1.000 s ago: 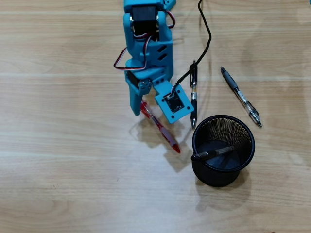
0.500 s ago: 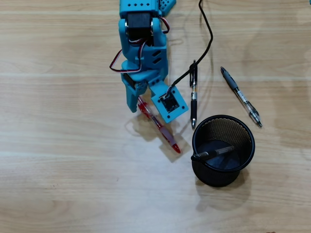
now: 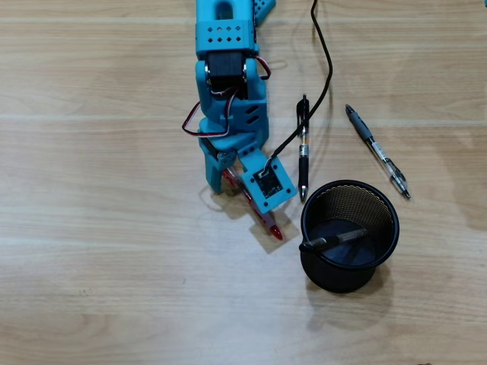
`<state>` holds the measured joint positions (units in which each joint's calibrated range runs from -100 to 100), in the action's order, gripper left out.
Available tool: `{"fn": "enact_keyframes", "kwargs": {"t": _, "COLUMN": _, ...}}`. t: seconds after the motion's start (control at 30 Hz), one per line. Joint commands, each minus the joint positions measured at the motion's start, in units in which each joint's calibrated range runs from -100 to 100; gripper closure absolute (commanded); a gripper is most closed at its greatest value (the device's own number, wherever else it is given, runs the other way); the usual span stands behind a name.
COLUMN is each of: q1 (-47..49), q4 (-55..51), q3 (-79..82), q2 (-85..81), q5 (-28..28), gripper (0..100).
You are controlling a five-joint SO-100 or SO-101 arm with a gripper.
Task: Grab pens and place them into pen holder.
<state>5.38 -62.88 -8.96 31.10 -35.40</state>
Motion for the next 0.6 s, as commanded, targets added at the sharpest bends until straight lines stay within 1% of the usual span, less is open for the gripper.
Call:
{"fn": "enact_keyframes", "kwargs": {"t": 0.0, "q1": 0.15, "q4": 0.61, "q3": -0.27, "q2": 0.28, "q5": -0.26, "gripper": 86}}
{"fn": "enact_keyframes", "kwargs": {"t": 0.13, "q1": -0.13, "q4": 0.61, "q3": 0.00, "q2": 0.37, "q5": -0.99, "gripper": 98}}
{"fn": "enact_keyframes", "kwargs": {"t": 0.57, "q1": -0.95, "q4": 0.06, "q3": -0.09, "q2": -0.57, "q5": -1.46, "gripper": 98}}
